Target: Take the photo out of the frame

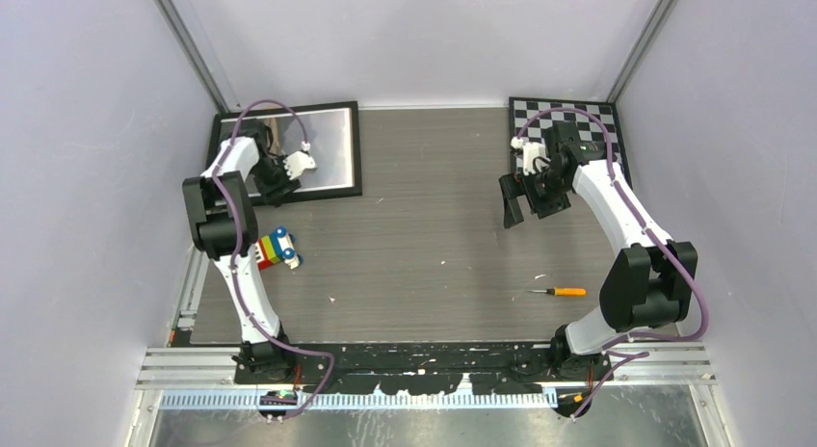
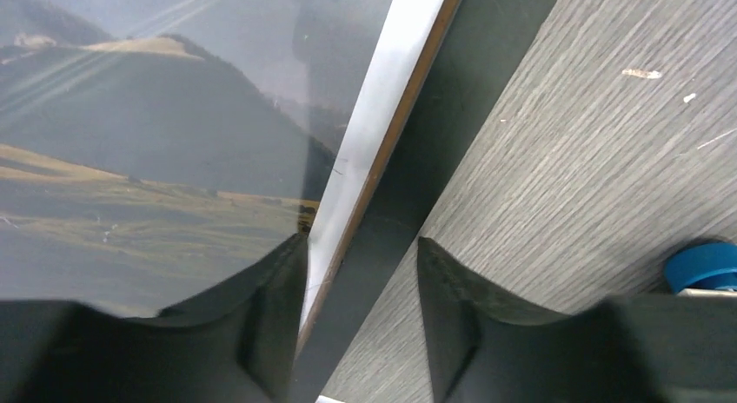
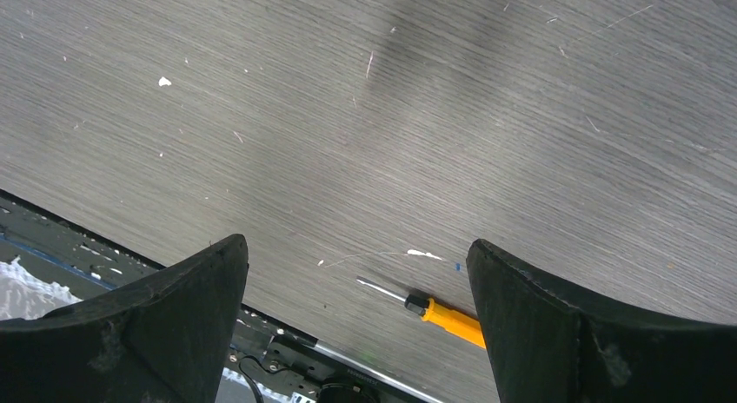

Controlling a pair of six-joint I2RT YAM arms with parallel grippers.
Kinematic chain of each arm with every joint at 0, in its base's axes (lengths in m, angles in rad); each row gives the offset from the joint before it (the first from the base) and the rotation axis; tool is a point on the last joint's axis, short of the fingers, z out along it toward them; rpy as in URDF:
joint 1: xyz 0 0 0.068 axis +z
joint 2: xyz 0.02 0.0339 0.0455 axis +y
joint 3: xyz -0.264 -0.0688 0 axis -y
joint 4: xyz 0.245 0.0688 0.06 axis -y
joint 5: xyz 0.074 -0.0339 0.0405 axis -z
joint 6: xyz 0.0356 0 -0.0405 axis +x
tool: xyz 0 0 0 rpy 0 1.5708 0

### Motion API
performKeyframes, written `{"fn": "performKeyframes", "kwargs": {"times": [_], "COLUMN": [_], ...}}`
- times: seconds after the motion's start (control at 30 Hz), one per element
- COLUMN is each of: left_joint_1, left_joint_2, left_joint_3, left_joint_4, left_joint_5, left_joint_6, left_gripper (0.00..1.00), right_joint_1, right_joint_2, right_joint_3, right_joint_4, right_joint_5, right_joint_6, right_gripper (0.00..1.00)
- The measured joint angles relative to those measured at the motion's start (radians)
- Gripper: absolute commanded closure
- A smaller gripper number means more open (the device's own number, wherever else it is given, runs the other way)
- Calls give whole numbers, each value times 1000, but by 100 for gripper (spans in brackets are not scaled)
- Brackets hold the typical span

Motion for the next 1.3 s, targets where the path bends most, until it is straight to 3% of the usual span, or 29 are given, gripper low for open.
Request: {"fn": "performKeyframes", "kwargs": {"times": [0.17,0.37,1.0,1.3], "left_joint_1": [-27,-95,-502,-714], "left_joint_2": [-6,-37,-62,55], "left_joint_3": [-19,-69,-96,92], "left_joint_4": [2,23,-16,-42], "left_joint_5": [-29,-50,-40,22], "left_joint_6": [72,128,-91,-265], "left_gripper": [76,85,87,88], "right_joint_1": [-5,-8,-45,-104], "right_joint_2": [0,0,2,19], "right_joint_3": [0,1,0,0], "right_joint_4": [-10,-14,-16,-18], "right_joint_5": [0,0,-4,-24], "right_joint_6": [0,-2,-8,28], "right_gripper": [0,0,0,0]}}
